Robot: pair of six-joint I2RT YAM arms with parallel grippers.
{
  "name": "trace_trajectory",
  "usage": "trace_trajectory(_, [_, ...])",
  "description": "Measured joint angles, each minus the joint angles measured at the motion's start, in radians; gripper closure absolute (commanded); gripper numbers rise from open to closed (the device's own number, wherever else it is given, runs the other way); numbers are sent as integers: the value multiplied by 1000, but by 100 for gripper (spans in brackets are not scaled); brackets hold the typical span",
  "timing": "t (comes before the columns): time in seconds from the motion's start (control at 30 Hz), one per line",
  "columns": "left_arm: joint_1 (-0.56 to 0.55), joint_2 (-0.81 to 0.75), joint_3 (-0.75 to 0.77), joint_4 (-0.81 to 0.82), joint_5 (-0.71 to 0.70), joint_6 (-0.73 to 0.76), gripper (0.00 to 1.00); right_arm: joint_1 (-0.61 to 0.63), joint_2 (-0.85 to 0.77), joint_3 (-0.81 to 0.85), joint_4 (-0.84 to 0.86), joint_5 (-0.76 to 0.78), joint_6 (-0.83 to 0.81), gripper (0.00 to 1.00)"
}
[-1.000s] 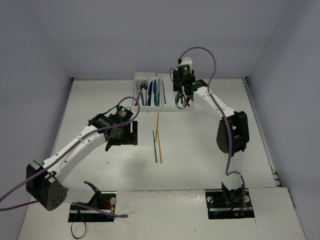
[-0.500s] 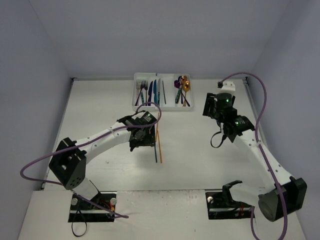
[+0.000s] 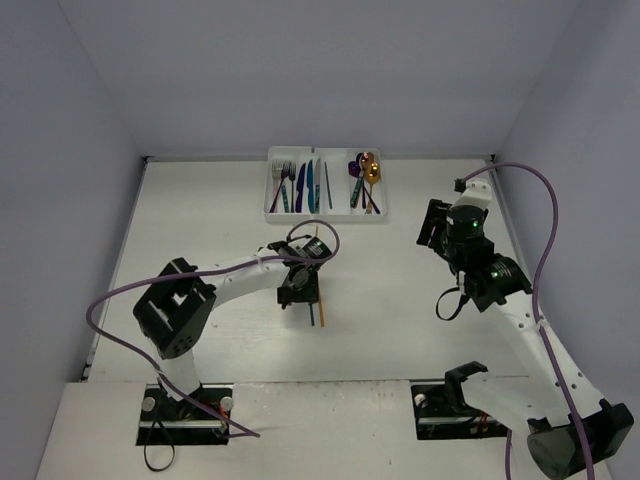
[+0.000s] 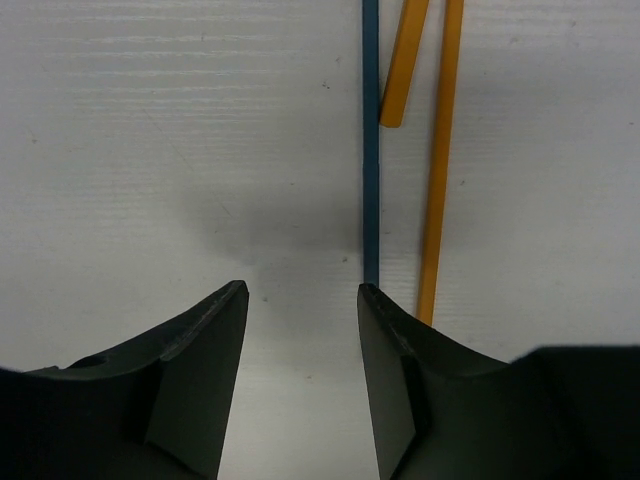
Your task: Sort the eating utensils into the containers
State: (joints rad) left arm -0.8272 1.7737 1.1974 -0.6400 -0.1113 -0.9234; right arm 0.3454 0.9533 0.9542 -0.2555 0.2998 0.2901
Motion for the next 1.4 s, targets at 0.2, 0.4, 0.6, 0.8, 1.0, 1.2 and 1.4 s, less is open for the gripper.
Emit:
trace_trajectory(0.2, [-9,27,25,13,-3,-9,59,0,-3,-17,-7,0,0,41])
trace_trajectory(0.4, [-26,34,50,25,-3,-20,60,0,-3,-27,-13,0,0,41])
trace_trajectory(0.6, [-30,69,52,28,-3,-30,65,0,-4,-31,-17,0,0,41])
trace_trajectory(0.8, [-30,87,54,32,-13,-39,78,0,-8,-31,-18,0,0,41])
trace_trajectory(1.0, [-30,87,51,39,-20,-50,100,0,-18,-39,-18,0,0,41])
trace_trajectory(1.2, [-30,70,29,53,-20,-51,100,0,-26,-43,-19,0,0,41])
trace_trajectory(1.4, [-27,-48,-15,-23,-44,-32,100,0,-41,-43,-20,0,0,40])
